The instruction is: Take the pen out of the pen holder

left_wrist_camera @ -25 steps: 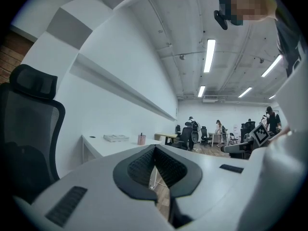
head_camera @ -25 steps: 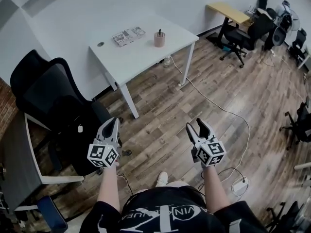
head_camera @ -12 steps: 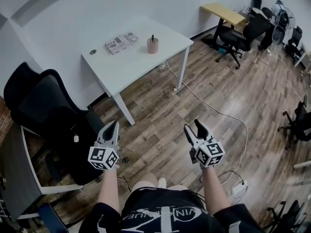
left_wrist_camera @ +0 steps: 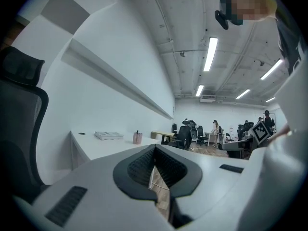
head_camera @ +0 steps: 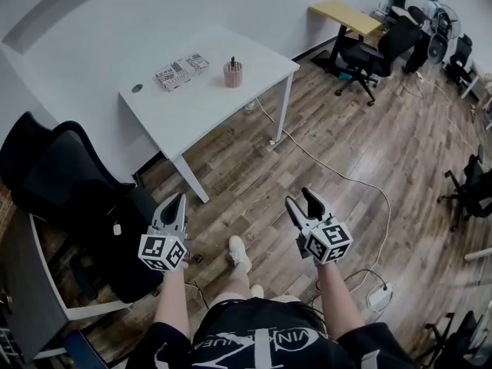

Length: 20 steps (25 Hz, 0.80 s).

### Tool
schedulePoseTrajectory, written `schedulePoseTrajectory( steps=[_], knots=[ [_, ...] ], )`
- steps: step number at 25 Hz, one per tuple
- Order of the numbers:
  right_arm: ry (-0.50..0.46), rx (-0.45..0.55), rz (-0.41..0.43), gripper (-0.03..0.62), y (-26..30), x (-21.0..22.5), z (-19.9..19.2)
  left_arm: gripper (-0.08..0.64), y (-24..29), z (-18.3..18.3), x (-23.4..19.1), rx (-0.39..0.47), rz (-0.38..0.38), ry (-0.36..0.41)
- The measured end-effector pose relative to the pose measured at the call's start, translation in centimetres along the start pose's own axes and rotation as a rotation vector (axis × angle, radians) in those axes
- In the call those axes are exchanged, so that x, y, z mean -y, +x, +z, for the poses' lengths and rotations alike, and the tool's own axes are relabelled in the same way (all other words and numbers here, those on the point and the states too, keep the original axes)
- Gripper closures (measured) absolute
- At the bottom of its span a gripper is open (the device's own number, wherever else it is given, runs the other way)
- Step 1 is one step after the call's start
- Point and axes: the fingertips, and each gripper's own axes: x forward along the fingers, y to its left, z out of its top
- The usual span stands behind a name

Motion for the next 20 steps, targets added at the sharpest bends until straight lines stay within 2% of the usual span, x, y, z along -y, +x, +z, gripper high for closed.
schedulePoseTrajectory(
  steps=[20],
  knots=[
    [0.012,0.019,-0.023,0.377,10.5,4.7,3.7,0.546,12.0,1.7,-5.2,0.000,-0.036,-0.008]
  ],
)
